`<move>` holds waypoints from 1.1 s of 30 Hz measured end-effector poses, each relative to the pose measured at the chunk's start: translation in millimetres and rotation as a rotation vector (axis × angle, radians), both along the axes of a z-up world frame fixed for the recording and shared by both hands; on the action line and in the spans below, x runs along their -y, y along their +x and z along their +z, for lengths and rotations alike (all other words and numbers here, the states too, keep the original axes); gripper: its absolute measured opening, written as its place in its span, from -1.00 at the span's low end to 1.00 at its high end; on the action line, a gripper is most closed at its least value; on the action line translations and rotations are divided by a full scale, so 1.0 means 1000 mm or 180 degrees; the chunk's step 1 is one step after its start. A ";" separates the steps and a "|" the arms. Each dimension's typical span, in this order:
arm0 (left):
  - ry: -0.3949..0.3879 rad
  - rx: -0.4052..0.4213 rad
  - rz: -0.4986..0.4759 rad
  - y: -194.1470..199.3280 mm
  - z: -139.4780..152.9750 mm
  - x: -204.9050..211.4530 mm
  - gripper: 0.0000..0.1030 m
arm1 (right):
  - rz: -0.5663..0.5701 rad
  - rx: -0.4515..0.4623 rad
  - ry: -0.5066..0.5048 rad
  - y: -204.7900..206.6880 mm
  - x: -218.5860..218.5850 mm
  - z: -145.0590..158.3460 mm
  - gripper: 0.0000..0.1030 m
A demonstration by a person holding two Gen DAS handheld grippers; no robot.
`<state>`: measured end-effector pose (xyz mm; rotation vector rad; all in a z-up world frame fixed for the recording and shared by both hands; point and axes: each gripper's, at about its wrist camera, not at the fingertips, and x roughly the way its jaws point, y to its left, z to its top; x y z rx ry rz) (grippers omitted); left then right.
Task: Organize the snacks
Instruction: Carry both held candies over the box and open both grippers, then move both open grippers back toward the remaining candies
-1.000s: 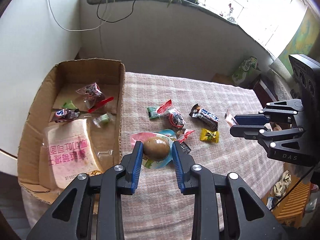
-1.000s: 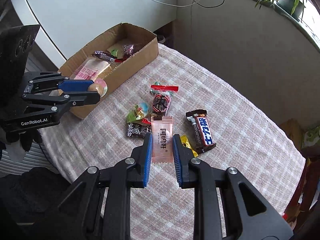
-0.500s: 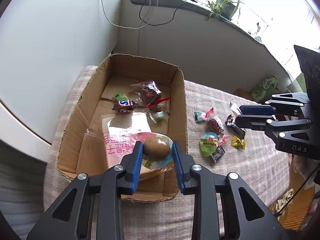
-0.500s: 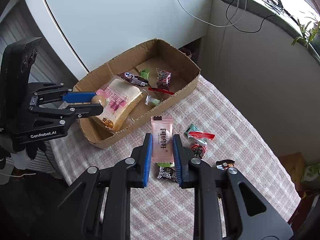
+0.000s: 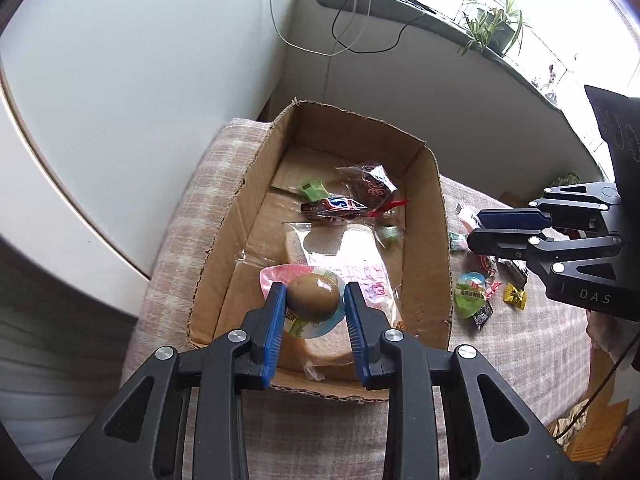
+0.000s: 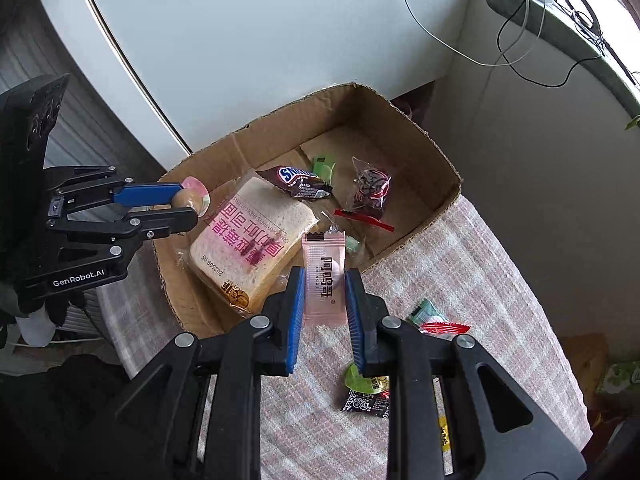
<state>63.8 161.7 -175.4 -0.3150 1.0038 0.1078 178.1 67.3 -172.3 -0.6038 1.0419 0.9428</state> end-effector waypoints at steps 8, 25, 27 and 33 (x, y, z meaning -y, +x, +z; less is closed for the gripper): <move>0.0015 -0.0040 0.0040 0.000 -0.004 -0.008 -0.45 | 0.0077 -0.0040 -0.0041 0.001 -0.014 -0.008 -0.59; 0.0038 -0.0082 0.0105 0.005 -0.004 -0.010 -0.39 | 0.0010 0.0041 0.0034 0.002 -0.012 0.000 0.05; 0.0040 -0.0079 0.0100 0.005 -0.004 -0.009 -0.39 | 0.0001 0.0035 0.0040 0.002 -0.009 0.001 0.05; 0.0063 -0.0046 0.0054 0.008 0.003 -0.001 -0.39 | -0.0041 0.0061 0.0047 0.002 0.004 0.006 0.05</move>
